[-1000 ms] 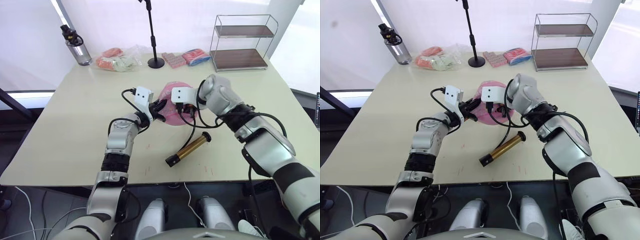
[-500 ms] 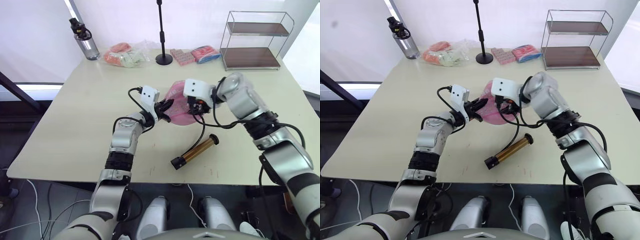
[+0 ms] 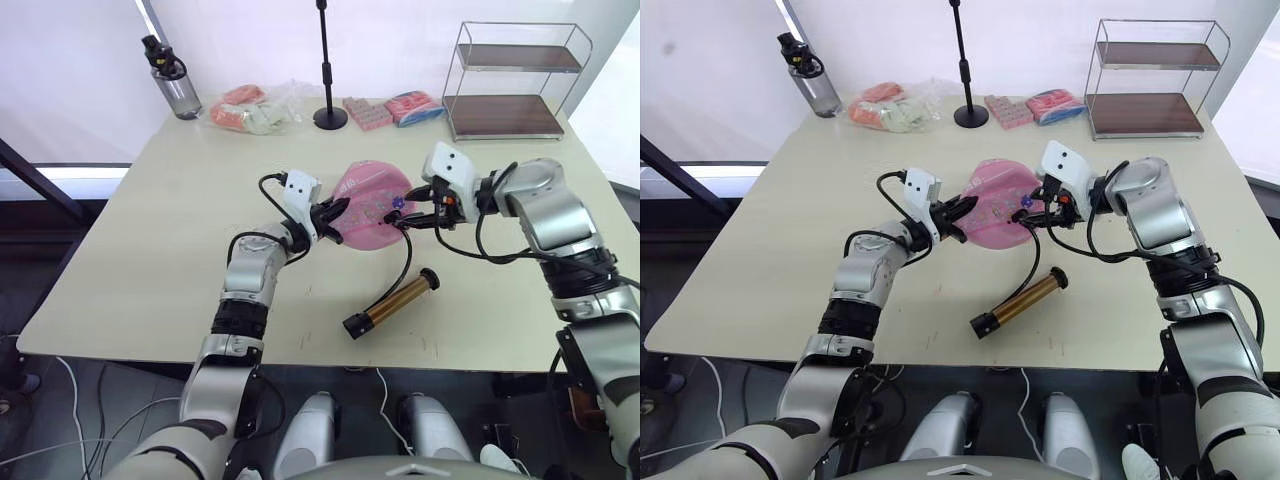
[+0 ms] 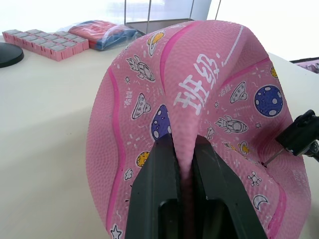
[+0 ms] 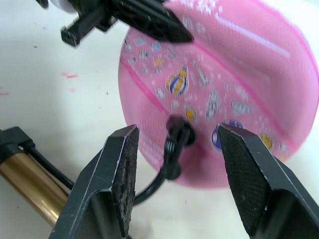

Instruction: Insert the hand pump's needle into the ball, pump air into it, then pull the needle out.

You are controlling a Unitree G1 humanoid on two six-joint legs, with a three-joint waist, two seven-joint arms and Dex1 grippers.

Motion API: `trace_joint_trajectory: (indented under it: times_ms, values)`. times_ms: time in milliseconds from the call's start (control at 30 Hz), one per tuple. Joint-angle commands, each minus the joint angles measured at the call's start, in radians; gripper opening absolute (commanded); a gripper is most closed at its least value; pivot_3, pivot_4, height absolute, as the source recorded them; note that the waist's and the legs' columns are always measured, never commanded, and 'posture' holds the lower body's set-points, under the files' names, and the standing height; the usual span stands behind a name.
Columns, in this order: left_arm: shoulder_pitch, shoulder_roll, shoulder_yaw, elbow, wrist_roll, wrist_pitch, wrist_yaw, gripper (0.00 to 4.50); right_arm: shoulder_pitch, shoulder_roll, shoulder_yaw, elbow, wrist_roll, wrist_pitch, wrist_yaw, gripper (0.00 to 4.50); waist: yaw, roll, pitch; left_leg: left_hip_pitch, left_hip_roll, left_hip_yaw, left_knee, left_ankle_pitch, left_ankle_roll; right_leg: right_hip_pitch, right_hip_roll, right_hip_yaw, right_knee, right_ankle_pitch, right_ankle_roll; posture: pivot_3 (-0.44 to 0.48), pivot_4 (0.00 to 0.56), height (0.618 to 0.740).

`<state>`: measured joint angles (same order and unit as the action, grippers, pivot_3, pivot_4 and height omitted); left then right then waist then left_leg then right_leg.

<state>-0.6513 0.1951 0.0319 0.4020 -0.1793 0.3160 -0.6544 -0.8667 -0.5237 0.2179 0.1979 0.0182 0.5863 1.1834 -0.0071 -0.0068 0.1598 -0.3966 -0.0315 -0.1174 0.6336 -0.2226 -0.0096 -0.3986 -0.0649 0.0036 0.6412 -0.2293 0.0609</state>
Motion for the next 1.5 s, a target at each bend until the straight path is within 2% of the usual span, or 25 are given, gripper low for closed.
trace_joint_trajectory:
  times_ms: [33,533,1500]
  values:
    - [0.037,-0.008,-0.062,0.056,0.02,0.034,-0.025,0.0,-0.005,0.009,-0.047,0.03,0.047,0.014,-0.037,2.59,0.0,0.0,0.0,0.0,0.0,0.0,0.0,0.0,0.0,0.0,0.0,0.0,0.0,0.0,0.0,0.0,0.15,0.731]
    - [0.036,-0.001,-0.065,0.058,0.023,0.029,-0.025,0.0,-0.058,0.06,-0.017,0.175,0.095,0.078,-0.068,2.59,-0.001,0.0,0.0,0.0,0.0,0.0,0.0,0.0,0.0,0.0,0.0,0.0,0.0,0.0,-0.001,0.0,0.15,0.731]
    - [0.045,-0.003,-0.07,0.052,0.025,0.031,-0.024,0.0,-0.1,0.091,0.027,0.215,0.094,0.06,-0.033,2.59,-0.003,0.0,0.0,0.0,0.0,0.0,0.0,0.0,0.0,0.0,0.0,0.0,0.0,0.001,-0.002,0.0,0.15,0.731]
